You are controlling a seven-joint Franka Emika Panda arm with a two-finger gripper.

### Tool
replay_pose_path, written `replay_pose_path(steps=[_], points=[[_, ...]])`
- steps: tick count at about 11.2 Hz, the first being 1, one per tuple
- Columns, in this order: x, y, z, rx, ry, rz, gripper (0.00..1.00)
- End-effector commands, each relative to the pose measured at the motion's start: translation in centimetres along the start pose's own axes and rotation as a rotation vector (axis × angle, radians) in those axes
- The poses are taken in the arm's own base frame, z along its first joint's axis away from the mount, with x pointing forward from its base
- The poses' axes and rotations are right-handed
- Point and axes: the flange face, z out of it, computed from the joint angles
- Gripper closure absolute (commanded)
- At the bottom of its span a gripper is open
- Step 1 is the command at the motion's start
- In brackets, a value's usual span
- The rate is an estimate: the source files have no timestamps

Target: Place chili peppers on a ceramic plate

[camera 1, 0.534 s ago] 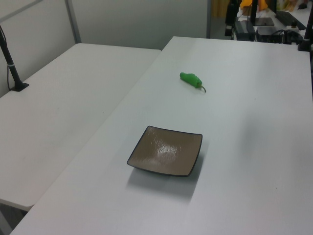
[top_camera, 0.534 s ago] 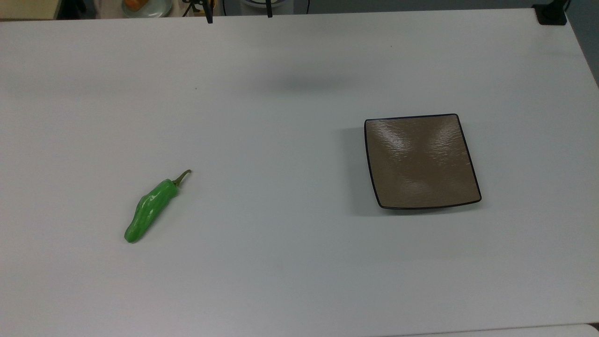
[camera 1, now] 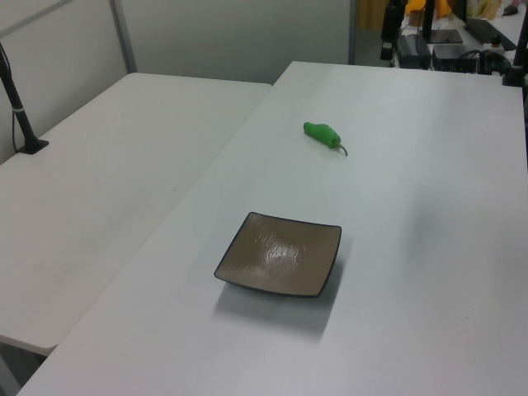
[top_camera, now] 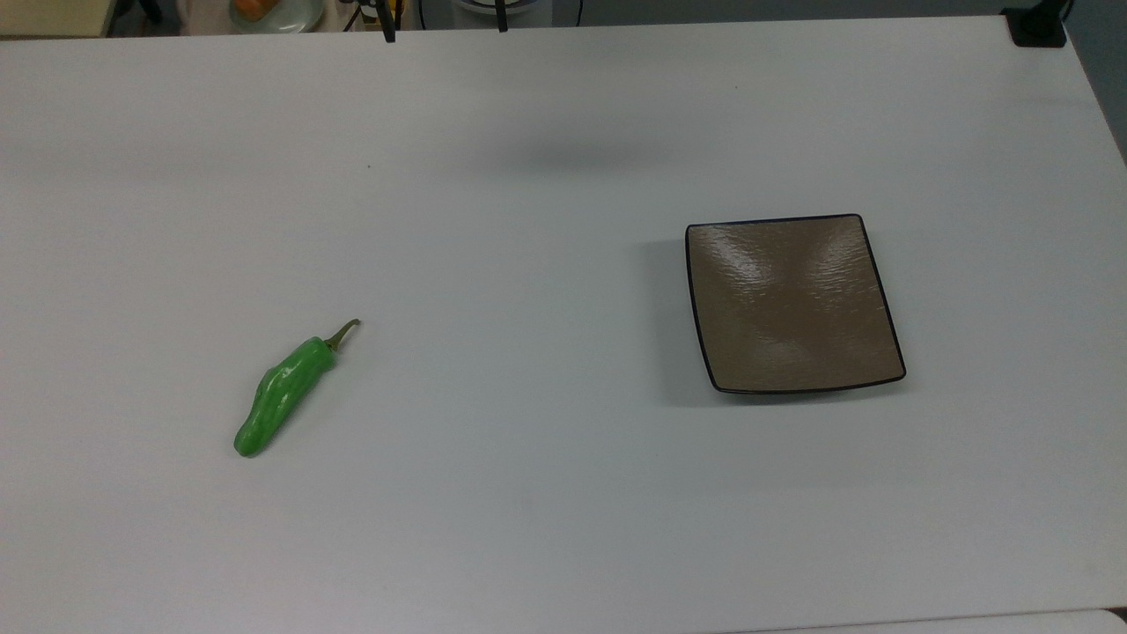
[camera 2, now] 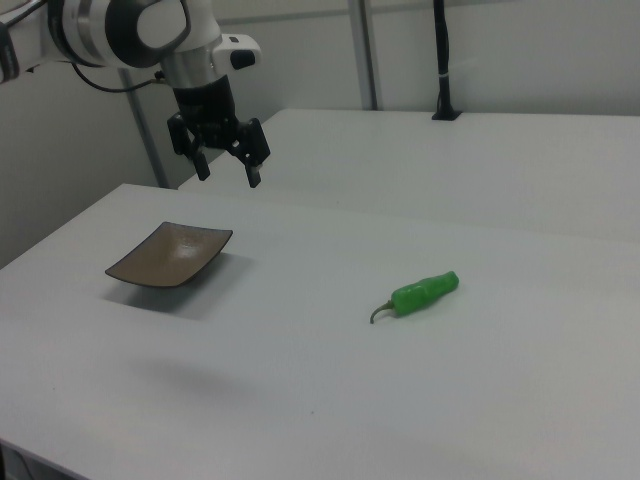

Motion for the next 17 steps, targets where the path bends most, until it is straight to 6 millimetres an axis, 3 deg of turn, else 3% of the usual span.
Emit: replay_pose_path(steps=[1,4,7,9,10,12,14,17], points=[[-0.3,0.1,-0.1,0.009,0.024,0.000,0.00],[-0.4,0.9,-0.2,0.009,0.024,0.011,0.00],[-0.5,0.4,-0.5,0.014,0.026,-0.002,0.00],[-0.3,1.4,-0.9,0.010,0.036,0.021,0.00],[0.2,2.3,0.1,0.010,0.023,0.040,0.00],[2.1,4.6,-0.6,-0.004,0.052,0.122,0.00],[3.8,7.7,0.6,-0.021,0.058,0.229,0.00],[6.2,13.0,4.3,-0.043,0.115,0.309,0.00]])
